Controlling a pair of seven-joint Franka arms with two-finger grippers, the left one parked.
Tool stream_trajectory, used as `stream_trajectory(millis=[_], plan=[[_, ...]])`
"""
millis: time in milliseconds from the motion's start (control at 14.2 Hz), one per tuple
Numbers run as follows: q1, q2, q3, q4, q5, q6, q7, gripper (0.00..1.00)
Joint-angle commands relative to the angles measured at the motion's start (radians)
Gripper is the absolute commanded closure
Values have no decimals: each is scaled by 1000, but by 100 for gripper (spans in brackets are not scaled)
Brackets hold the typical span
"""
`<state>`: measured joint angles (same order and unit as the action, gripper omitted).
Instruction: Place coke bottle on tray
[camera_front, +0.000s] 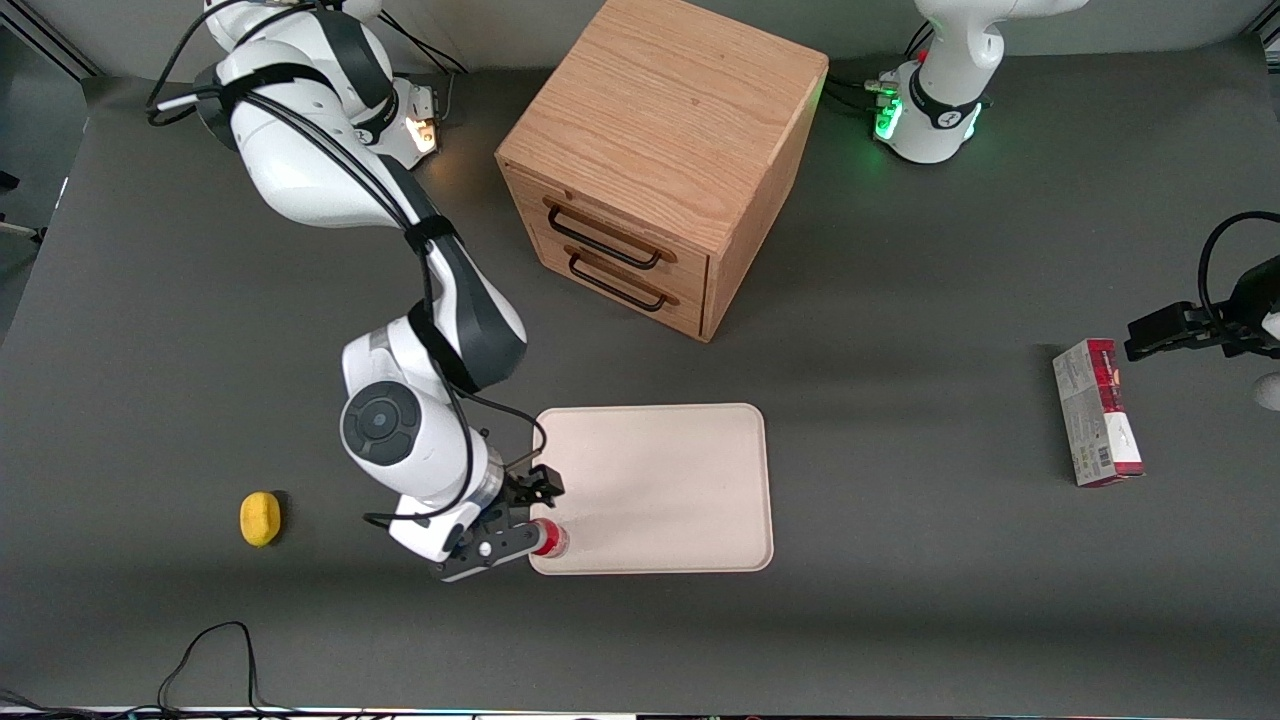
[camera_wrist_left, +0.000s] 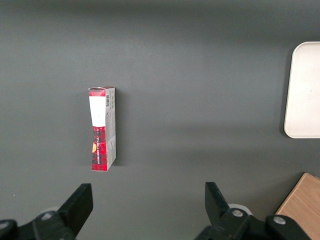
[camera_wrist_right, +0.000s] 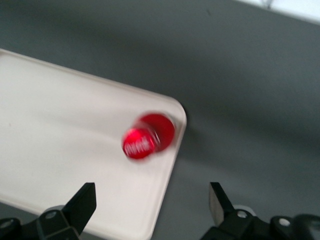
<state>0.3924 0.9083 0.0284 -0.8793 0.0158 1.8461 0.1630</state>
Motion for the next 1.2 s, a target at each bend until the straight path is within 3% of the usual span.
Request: stream_trajectory(millis=[0, 282, 494, 635, 776, 1128], plan=[[-32, -167, -2, -137, -2, -165, 119, 0], [-128, -524, -5, -548, 4, -151, 55, 0], [-145, -728, -83, -755, 9, -159, 9, 0], [-145, -804, -132, -808, 16, -209, -17, 0], [-142, -834, -183, -814, 16, -277, -177, 0], [-133, -989, -246, -972, 18, -173, -221, 0]])
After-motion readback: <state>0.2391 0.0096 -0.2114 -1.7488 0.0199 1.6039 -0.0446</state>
